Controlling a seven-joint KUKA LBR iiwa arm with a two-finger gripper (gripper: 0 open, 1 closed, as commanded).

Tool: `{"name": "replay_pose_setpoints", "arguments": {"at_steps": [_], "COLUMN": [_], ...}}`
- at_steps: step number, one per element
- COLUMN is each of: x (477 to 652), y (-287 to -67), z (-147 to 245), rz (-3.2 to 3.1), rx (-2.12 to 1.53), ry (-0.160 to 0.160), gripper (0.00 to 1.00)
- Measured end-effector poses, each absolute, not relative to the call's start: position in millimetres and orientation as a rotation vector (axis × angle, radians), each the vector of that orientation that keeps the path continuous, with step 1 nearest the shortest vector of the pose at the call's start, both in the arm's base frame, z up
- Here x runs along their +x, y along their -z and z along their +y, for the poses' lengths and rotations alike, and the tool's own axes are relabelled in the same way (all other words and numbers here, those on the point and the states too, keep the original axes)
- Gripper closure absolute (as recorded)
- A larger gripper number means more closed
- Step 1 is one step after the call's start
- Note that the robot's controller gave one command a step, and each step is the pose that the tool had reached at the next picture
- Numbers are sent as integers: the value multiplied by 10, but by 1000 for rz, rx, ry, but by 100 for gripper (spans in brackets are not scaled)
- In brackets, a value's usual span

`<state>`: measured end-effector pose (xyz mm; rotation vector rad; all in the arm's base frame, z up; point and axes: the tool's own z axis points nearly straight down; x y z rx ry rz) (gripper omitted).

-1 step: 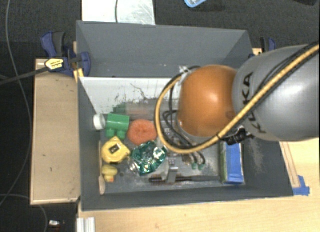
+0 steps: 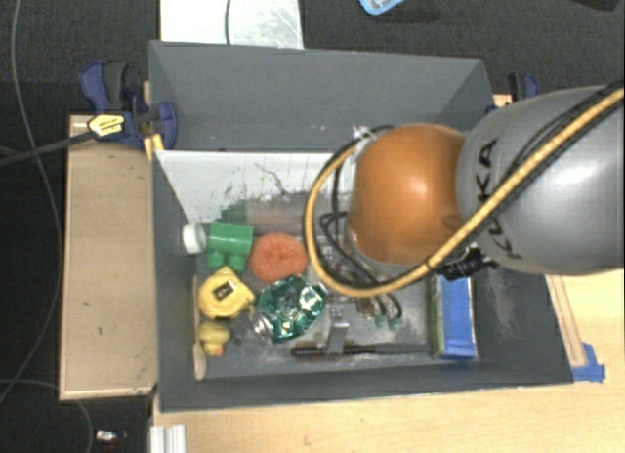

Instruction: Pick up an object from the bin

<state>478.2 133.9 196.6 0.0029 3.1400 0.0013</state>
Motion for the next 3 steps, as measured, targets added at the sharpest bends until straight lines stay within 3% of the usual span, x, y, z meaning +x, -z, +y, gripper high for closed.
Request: {"name": "replay_pose_setpoints", "arguments": {"at_steps": [1, 2, 3], "x": [4892, 4904, 5012], "y": [-1278, -786, -836], "z": [1297, 1222, 1041], "rz": [3134, 3094, 3120], "rx": [-62, -301, 80], "ry": [-3, -14, -17], "gripper": [0, 0, 100]}}
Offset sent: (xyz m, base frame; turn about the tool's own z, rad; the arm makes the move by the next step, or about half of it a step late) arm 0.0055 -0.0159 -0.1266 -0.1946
